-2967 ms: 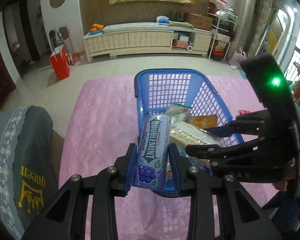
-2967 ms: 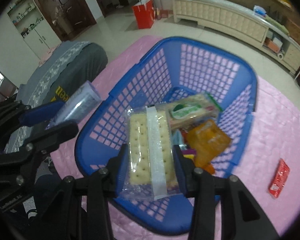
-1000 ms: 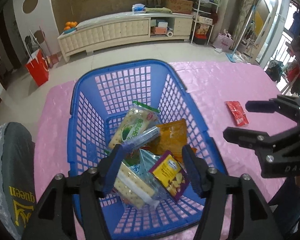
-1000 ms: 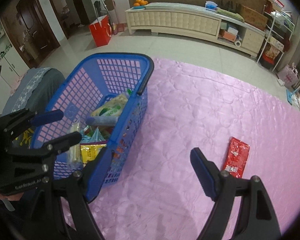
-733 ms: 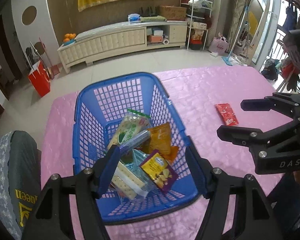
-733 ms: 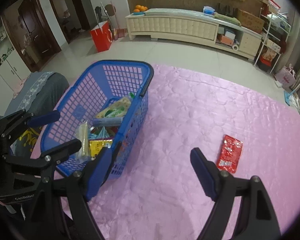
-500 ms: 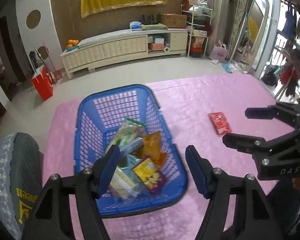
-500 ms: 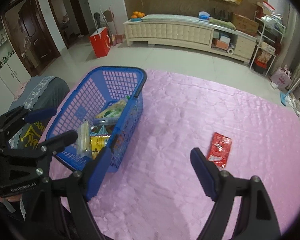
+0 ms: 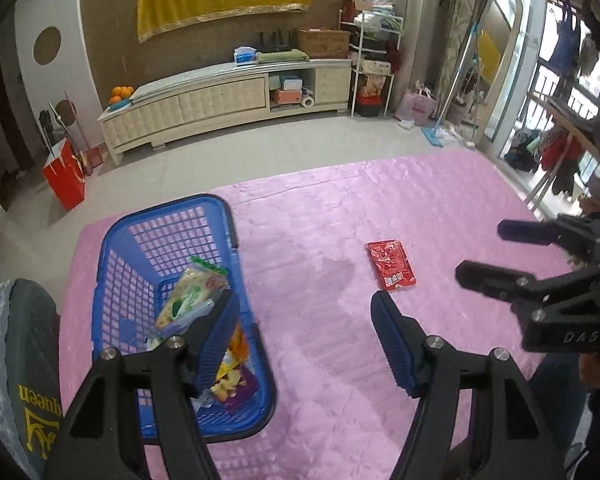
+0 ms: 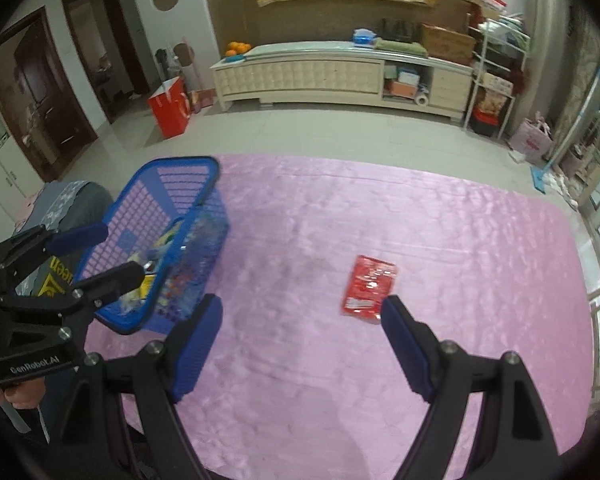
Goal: Organize snacks
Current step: 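Move the right tool over the red packet on the bed, then close the right tool on the red packet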
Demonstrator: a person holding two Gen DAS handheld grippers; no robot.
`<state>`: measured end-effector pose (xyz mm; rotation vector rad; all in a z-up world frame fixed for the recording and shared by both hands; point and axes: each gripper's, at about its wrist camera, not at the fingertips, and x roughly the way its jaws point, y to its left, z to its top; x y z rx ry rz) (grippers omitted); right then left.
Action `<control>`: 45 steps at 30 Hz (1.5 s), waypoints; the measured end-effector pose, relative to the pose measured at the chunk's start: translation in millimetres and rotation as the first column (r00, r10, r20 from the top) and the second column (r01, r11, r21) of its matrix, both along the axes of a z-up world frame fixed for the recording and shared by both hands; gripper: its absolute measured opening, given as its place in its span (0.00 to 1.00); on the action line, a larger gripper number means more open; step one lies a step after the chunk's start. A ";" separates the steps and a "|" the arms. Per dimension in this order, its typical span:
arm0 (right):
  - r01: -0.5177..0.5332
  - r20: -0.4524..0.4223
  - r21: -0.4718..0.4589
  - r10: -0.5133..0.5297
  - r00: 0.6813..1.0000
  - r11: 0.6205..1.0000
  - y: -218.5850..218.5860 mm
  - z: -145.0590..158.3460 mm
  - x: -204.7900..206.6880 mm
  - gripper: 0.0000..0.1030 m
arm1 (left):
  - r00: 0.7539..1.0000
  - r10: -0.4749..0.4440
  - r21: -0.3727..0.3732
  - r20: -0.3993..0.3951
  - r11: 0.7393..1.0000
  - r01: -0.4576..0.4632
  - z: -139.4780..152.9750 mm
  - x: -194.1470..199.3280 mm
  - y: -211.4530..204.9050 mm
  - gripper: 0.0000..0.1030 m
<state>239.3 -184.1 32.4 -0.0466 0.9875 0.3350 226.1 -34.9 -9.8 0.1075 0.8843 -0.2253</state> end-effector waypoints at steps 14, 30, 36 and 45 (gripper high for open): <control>0.088 -0.116 -0.016 -0.090 0.989 0.996 -56.1 -54.4 37.5 0.82 | 0.995 -0.053 0.035 -0.084 0.998 0.056 -48.3 45.9 -70.1 0.64; 0.151 -0.289 0.014 -0.141 0.947 0.988 -65.0 -137.7 102.5 0.82 | 0.982 0.046 0.058 -0.181 0.998 -0.036 -122.1 119.0 -75.2 0.64; 0.160 -0.322 0.006 -0.150 0.935 0.987 -56.5 -159.0 121.0 0.82 | 0.979 0.039 0.093 -0.201 0.995 -0.021 -141.1 131.3 -78.4 0.45; 0.148 -0.341 -0.003 -0.141 0.929 0.989 -45.1 -176.3 136.1 0.82 | 0.973 0.074 0.115 -0.217 0.992 -0.050 -157.4 138.4 -70.2 0.45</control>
